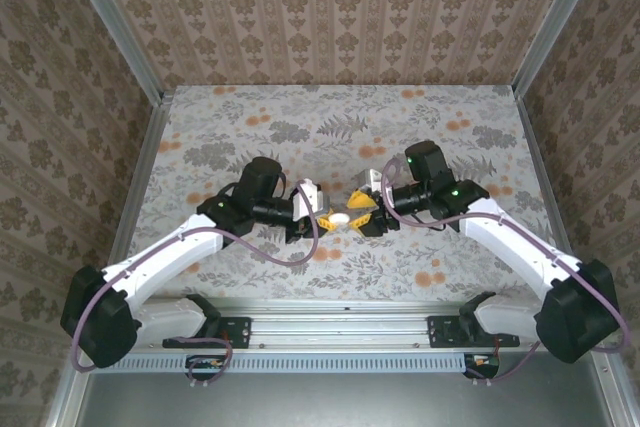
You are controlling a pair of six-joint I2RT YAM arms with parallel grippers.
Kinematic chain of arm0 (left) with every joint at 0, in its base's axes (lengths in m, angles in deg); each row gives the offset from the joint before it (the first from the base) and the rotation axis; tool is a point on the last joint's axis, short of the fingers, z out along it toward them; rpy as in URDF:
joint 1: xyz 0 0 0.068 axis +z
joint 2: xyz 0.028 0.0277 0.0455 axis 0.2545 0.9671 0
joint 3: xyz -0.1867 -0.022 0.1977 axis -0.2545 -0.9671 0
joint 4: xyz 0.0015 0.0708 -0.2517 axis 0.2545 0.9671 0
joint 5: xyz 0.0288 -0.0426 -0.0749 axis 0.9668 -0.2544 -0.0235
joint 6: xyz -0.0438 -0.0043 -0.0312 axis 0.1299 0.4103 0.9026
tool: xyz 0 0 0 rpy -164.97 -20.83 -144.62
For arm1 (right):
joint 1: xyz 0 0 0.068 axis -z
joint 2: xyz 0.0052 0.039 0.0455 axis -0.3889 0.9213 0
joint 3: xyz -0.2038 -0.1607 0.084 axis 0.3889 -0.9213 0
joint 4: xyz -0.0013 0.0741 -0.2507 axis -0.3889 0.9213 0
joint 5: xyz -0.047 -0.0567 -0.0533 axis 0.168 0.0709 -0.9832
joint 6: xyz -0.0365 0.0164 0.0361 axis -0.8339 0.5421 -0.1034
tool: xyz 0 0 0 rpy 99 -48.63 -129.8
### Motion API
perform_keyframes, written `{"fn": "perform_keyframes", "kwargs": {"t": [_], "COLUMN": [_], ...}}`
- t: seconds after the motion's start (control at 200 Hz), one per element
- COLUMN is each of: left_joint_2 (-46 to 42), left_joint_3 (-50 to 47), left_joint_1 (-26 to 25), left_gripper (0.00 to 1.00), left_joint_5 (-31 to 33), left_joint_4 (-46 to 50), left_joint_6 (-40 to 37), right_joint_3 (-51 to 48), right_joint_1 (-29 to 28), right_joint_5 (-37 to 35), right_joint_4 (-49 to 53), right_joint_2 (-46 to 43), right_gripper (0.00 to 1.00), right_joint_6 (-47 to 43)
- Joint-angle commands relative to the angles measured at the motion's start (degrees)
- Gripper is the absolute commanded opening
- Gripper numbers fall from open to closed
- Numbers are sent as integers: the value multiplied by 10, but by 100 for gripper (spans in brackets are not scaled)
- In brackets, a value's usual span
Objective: Insert the wireless bluetooth earbuds into the charging case
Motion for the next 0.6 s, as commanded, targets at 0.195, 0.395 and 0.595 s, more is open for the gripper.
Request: {"fn": "perform_keyframes", "kwargs": {"t": [0.195, 0.395, 0.595], "left_joint_2": [-7, 0, 3], "left_joint_3": [67, 87, 87], "left_joint_1": [-13, -26, -40], "left_gripper": [15, 16, 16], "left_joint_5": [162, 185, 188], "left_joint_4": [169, 201, 195], "left_joint_6": [-72, -92, -92], "right_joint_3": [36, 67, 68], "right_joint_1": [-53, -86, -94], "right_joint_5": [-202, -212, -158], "right_joint_4": [90, 104, 63], "right_joint_2": [-76, -38, 14], "right_gripper": [59, 59, 59], "right_joint_6": [-77, -106, -103]}}
